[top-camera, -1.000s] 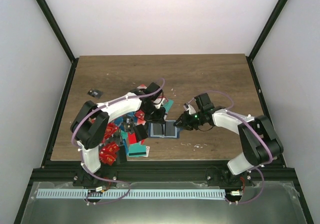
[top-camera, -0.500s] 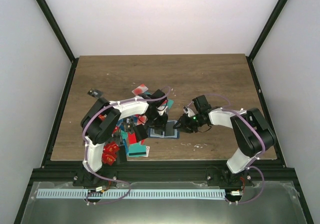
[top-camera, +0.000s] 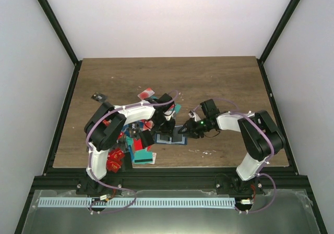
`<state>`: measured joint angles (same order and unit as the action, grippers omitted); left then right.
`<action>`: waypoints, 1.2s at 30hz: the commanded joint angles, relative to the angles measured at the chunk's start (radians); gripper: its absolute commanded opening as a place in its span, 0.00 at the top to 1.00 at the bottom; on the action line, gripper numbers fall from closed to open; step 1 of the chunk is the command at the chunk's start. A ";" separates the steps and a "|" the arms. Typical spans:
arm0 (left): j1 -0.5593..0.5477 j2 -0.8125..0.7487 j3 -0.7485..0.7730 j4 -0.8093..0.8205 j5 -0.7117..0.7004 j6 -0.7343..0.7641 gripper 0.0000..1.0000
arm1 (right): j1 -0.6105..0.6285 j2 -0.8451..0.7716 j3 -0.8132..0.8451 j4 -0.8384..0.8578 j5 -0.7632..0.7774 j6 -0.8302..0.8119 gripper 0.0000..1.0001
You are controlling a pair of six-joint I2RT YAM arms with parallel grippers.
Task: Put the credit cards into the card holder
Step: Insert the credit card into the card holder.
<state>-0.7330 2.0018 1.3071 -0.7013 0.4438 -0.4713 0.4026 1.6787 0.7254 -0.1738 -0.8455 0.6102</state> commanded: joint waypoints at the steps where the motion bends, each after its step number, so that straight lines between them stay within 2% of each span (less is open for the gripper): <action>1: -0.006 0.051 -0.011 0.006 -0.048 -0.008 0.96 | 0.011 0.011 0.046 0.037 -0.075 -0.016 0.67; 9: -0.006 0.016 -0.004 0.001 -0.057 -0.027 0.96 | 0.033 0.009 0.064 0.055 -0.119 -0.014 0.70; 18: 0.040 -0.195 0.019 -0.072 -0.122 -0.107 0.96 | 0.099 0.072 0.144 0.049 -0.117 -0.002 0.67; 24: 0.131 -0.367 -0.081 -0.090 -0.141 -0.152 0.94 | 0.153 0.130 0.232 0.024 -0.104 0.002 0.57; 31: 0.261 -0.530 -0.273 -0.095 -0.165 -0.153 0.90 | 0.208 0.253 0.363 0.010 -0.117 0.011 0.46; 36: 0.299 -0.573 -0.361 -0.079 -0.161 -0.125 0.86 | 0.223 0.288 0.447 0.009 -0.165 0.019 0.42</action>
<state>-0.4465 1.4593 0.9855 -0.7826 0.2878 -0.6147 0.6102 1.9598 1.0973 -0.1562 -0.9520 0.6247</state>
